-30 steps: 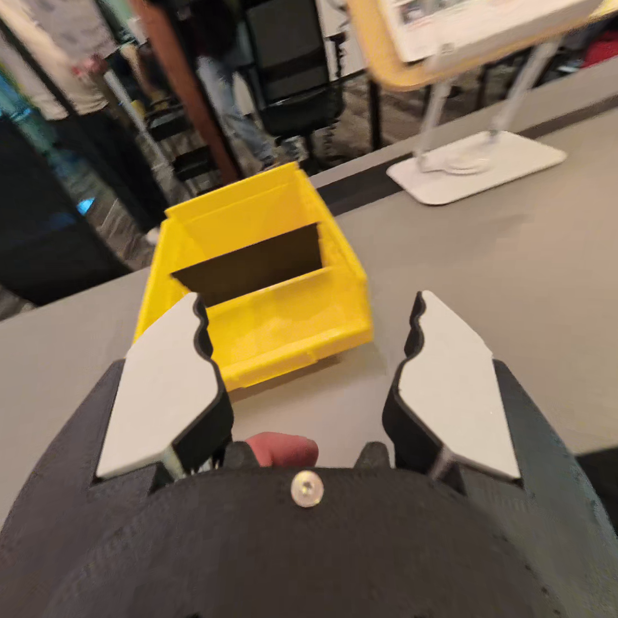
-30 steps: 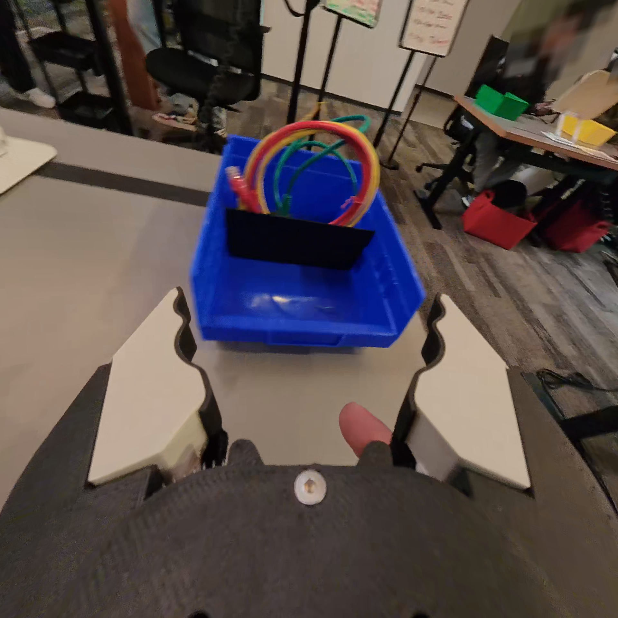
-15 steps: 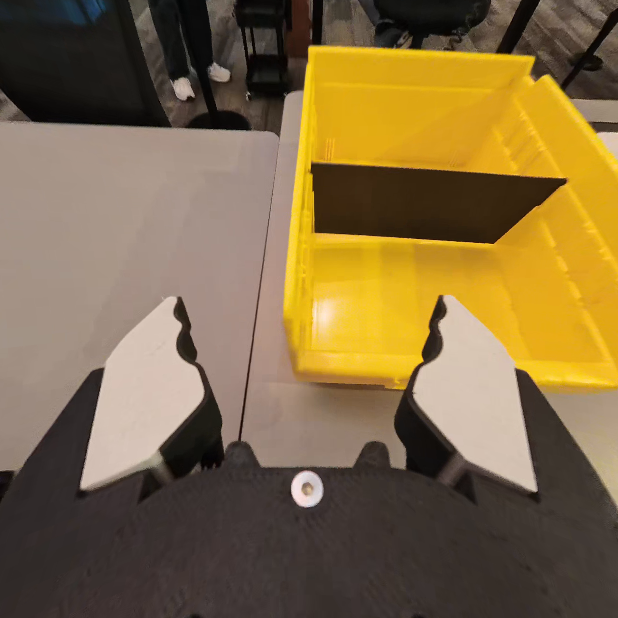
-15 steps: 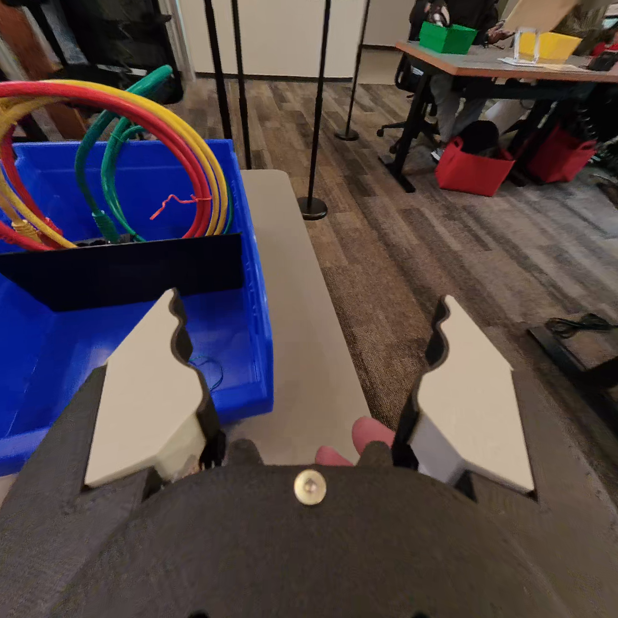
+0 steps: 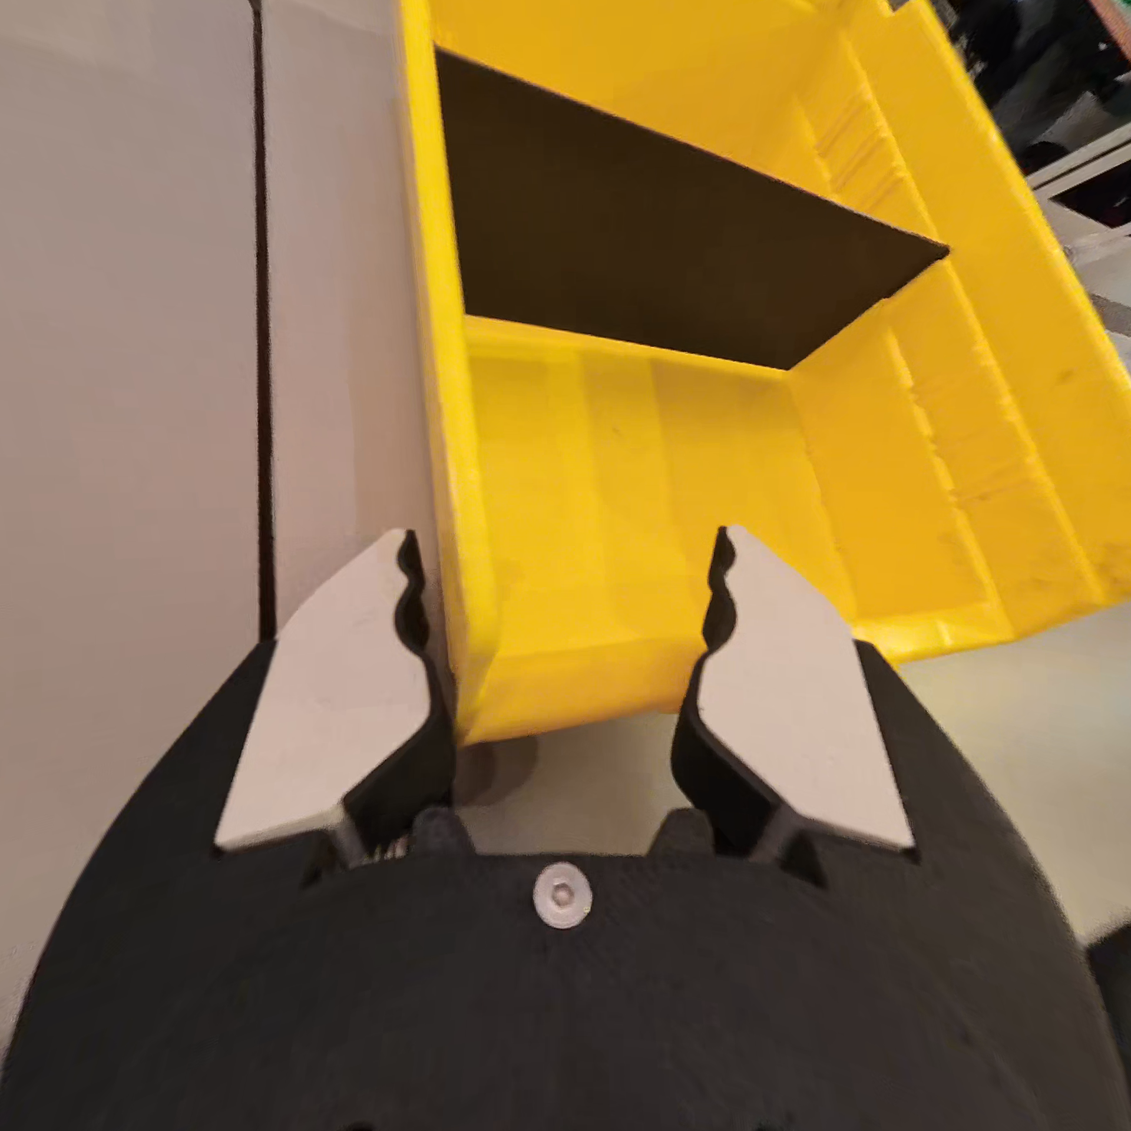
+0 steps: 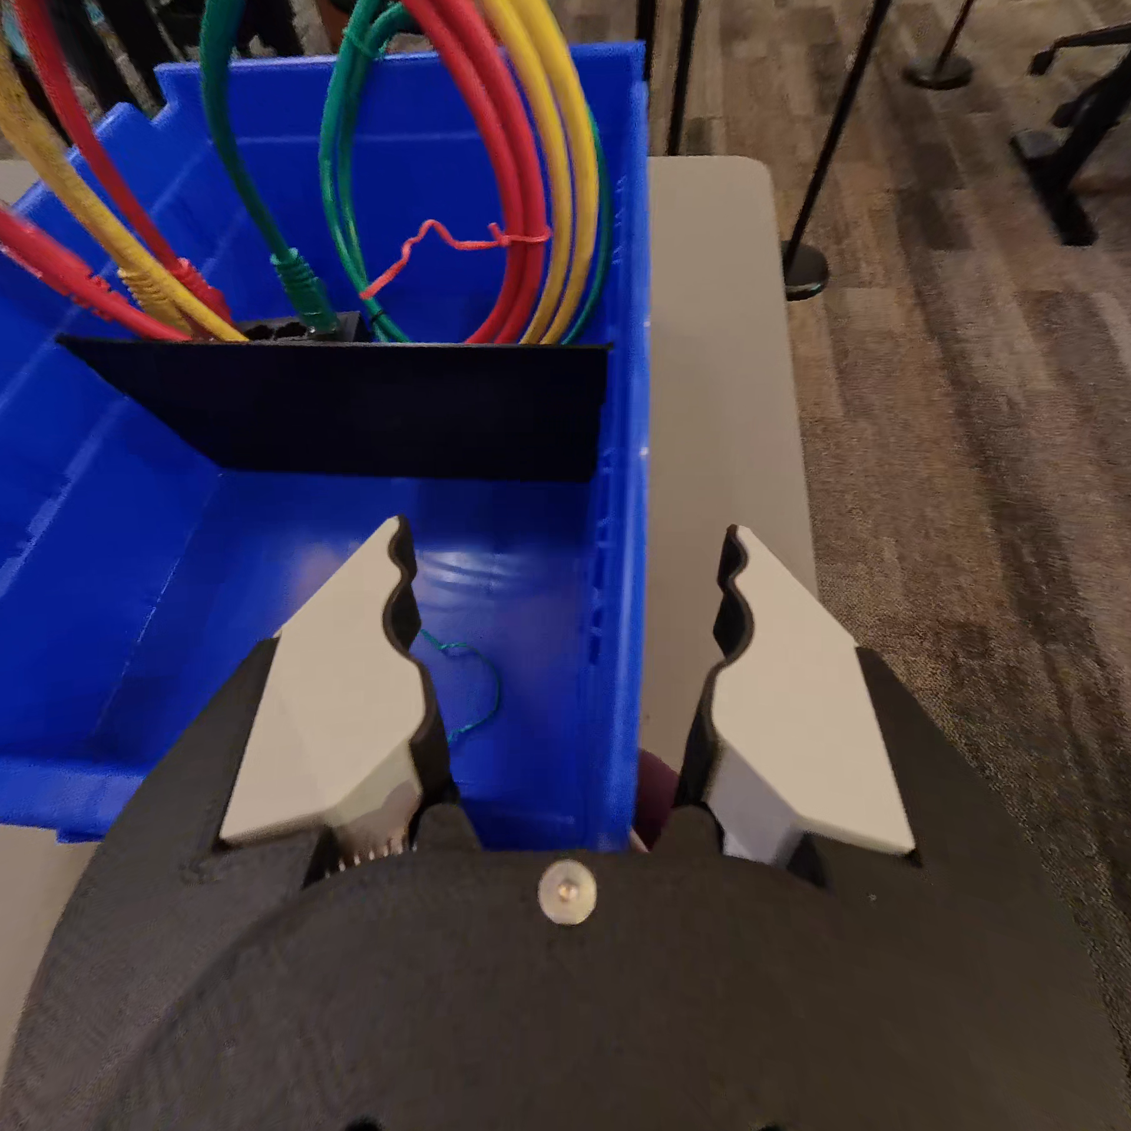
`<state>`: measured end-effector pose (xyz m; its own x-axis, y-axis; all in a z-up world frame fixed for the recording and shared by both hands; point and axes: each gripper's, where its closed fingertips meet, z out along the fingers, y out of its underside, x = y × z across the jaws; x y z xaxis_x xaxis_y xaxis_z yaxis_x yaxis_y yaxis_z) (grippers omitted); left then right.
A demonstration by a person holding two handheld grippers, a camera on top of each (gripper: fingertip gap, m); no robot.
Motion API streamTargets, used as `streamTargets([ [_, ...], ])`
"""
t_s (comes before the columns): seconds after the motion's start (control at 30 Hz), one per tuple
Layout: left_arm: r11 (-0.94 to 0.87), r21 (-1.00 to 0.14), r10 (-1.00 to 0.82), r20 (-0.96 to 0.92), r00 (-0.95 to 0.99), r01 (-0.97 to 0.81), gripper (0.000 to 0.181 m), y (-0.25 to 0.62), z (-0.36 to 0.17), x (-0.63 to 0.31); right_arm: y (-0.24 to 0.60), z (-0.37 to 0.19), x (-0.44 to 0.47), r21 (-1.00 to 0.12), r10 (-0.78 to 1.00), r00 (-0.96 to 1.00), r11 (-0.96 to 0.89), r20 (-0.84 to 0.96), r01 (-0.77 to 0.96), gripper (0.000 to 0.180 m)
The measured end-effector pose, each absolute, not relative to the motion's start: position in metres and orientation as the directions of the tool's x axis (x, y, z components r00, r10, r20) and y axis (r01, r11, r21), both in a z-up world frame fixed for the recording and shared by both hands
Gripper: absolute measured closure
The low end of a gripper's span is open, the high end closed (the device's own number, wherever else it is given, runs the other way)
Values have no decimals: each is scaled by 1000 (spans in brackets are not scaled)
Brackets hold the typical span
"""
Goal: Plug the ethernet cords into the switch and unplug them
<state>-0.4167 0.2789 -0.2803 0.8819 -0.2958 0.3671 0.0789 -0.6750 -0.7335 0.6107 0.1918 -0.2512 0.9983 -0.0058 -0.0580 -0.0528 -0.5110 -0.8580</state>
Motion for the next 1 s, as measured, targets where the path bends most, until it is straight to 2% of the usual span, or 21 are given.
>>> streamTargets([
  [0.1, -687, -723, -322, 391, 862, 71, 114, 279, -280, -411, 195, -259, 606, -830, 20, 999, -558, -35, -18, 96],
  [0.2, -679, -731, -337, 392, 856, 68, 135, 280, -276, -410, 198, -261, 608, -818, 21, 1000, -575, -18, -3, 101],
  [0.23, -663, -745, -344, 395, 852, 78, 151, 281, -272, -411, 198, -262, 609, -815, 20, 999, -580, -30, -13, 105],
  [0.27, -649, -757, -349, 389, 852, 79, 156, 282, -271, -411, 198, -262, 610, -813, 22, 999, -582, -37, -17, 107],
  [0.4, -643, -762, -340, 369, 865, 72, 159, 283, -271, -412, 198, -263, 612, -807, 20, 1000, -590, 3, 15, 114],
  [0.5, -627, -778, -347, 317, 882, 33, 163, 283, -270, -413, 197, -263, 616, -806, -3, 1000, -592, 6, 3, 137],
  [0.7, -605, -796, -352, 273, 895, 5, 172, 278, -267, -414, 197, -262, 620, -799, -12, 1000, -601, 27, 14, 165],
  [1.0, -578, -816, -390, 269, 880, -7, 175, 258, -262, -399, 189, -260, 605, -809, -1, 1000, -587, 12, 9, 175],
])
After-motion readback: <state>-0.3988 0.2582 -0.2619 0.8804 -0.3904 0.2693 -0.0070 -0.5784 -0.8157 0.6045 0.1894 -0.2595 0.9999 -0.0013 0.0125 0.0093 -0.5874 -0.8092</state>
